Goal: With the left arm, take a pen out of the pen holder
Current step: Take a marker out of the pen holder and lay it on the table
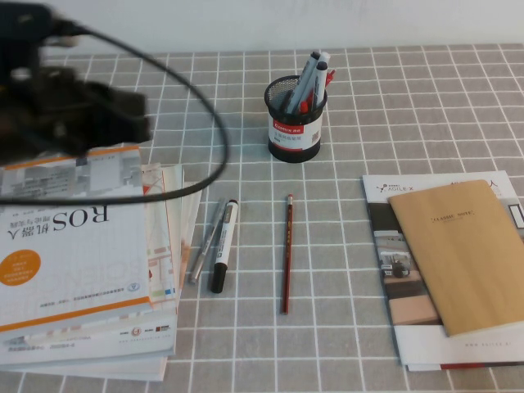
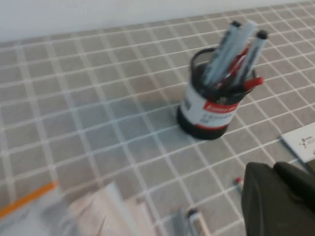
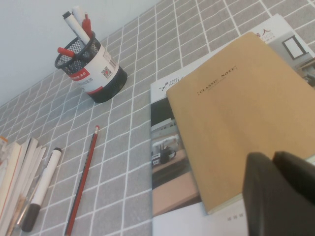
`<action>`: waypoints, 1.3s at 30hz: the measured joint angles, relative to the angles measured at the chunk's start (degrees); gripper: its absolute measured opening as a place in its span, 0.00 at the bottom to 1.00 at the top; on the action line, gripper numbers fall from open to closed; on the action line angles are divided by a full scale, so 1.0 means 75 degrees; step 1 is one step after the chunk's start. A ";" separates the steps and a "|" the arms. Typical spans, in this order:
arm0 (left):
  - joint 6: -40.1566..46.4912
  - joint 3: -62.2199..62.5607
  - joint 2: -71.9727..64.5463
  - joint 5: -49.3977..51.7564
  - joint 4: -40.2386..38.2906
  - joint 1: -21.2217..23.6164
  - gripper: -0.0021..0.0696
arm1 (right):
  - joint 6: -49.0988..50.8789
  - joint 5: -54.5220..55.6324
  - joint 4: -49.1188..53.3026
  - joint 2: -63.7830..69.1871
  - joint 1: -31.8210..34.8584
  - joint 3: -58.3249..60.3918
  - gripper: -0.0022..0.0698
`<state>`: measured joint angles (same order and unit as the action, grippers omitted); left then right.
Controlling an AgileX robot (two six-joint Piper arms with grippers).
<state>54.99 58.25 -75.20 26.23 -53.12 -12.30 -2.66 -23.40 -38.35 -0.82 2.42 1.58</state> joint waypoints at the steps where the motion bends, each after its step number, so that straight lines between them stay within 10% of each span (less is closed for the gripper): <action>1: 0.0139 0.0255 -0.0319 -0.0106 -0.0018 -0.0213 0.03 | 0.0000 0.0000 0.0000 0.0000 0.0000 0.0000 0.01; 20: 0.0597 0.3724 -0.4195 -0.0865 -0.0183 -0.1892 0.04 | 0.0000 0.0000 0.0000 0.0000 0.0000 0.0000 0.01; 31: 0.1587 0.5415 -0.5747 -0.1205 -0.0259 -0.2521 0.64 | 0.0000 0.0000 0.0000 0.0000 0.0000 0.0000 0.01; 39: 0.1607 0.5923 -0.6437 -0.2178 -0.1022 -0.2743 0.71 | 0.0000 0.0000 0.0000 0.0000 0.0000 0.0000 0.01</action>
<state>67.04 102.68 -123.48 9.89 -60.78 -32.87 -2.66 -23.40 -38.35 -0.82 2.42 1.58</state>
